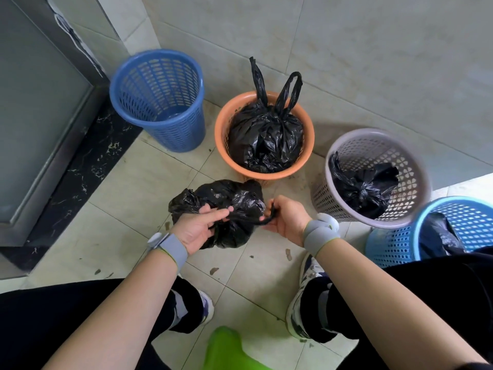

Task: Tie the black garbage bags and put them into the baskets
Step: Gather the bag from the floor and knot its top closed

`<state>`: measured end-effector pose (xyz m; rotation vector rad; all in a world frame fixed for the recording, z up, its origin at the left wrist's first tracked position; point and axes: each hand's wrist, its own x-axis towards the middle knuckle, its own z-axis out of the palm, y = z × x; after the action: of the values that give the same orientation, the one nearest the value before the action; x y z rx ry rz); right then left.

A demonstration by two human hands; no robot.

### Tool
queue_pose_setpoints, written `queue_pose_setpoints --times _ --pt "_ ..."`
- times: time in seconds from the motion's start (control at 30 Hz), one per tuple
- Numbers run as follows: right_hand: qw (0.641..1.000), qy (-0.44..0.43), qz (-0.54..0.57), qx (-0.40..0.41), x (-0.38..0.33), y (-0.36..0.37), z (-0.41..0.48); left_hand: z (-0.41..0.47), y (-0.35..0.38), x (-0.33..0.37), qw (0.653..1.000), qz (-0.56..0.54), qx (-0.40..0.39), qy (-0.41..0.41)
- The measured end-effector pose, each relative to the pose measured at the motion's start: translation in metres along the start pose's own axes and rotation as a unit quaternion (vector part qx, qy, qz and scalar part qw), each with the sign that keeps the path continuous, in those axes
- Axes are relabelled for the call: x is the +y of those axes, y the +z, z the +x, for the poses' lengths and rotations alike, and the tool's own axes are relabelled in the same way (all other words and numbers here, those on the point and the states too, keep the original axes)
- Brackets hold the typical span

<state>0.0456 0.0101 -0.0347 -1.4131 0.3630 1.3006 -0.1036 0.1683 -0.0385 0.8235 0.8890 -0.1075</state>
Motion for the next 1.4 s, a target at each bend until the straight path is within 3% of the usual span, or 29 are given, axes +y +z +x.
queue_pose_setpoints --times 0.1,0.17,0.23,0.3,0.37,0.47,0.57,0.67,0.77,0.87,0.97,1.07,1.2,1.33,1.4 --pt "0.984 -0.006 -0.175 -0.001 -0.003 -0.002 -0.002 0.002 -0.001 -0.003 0.993 0.115 0.016 0.03" --pt "0.946 -0.084 -0.312 0.026 -0.009 -0.006 0.003 -0.001 -0.001 -0.001 0.98 0.193 -0.008 0.046" --pt "0.91 -0.192 -0.361 0.065 -0.017 -0.007 0.006 -0.003 -0.002 0.004 0.969 0.238 -0.033 0.05" --pt "0.863 -0.28 -0.416 0.055 -0.021 -0.004 0.01 -0.007 -0.001 0.011 0.956 0.279 -0.074 0.051" --pt "0.828 -0.272 -0.491 -0.018 -0.018 0.005 0.012 -0.01 0.001 0.017 0.937 0.323 -0.121 0.051" --pt "0.808 -0.172 -0.555 -0.1 -0.007 0.016 0.015 -0.012 0.003 0.024 0.914 0.38 -0.134 0.055" --pt "0.791 -0.155 -0.585 -0.09 0.001 0.01 0.015 -0.009 0.001 0.028 0.876 0.47 -0.019 0.103" --pt "0.803 -0.146 -0.573 -0.078 0.01 -0.003 0.016 -0.004 -0.003 0.026 0.889 0.407 0.13 0.164" --pt "0.813 -0.155 -0.556 -0.079 0.015 0.001 0.015 -0.002 -0.004 0.022 0.877 0.387 0.201 0.204" --pt "0.836 -0.188 -0.509 -0.08 0.011 0.008 0.009 0.002 -0.008 0.016 0.835 0.42 0.235 0.267" --pt "0.83 -0.221 -0.508 -0.06 0.008 0.012 0.009 0.011 -0.01 0.015 0.792 0.486 0.281 0.239" --pt "0.839 -0.216 -0.498 -0.027 0.008 0.01 0.011 0.012 -0.003 0.013 0.851 0.404 0.285 0.18" --pt "0.854 -0.187 -0.486 0.005 0.01 -0.003 0.015 0.003 0.002 0.017 0.967 0.176 0.16 0.09" --pt "0.858 -0.184 -0.478 0.04 0.014 -0.01 0.013 -0.005 0.007 0.024 0.992 0.088 0.074 0.048" --pt "0.838 -0.209 -0.502 0.044 0.018 -0.009 0.01 -0.004 0.007 0.025 0.995 0.052 0.071 0.057"
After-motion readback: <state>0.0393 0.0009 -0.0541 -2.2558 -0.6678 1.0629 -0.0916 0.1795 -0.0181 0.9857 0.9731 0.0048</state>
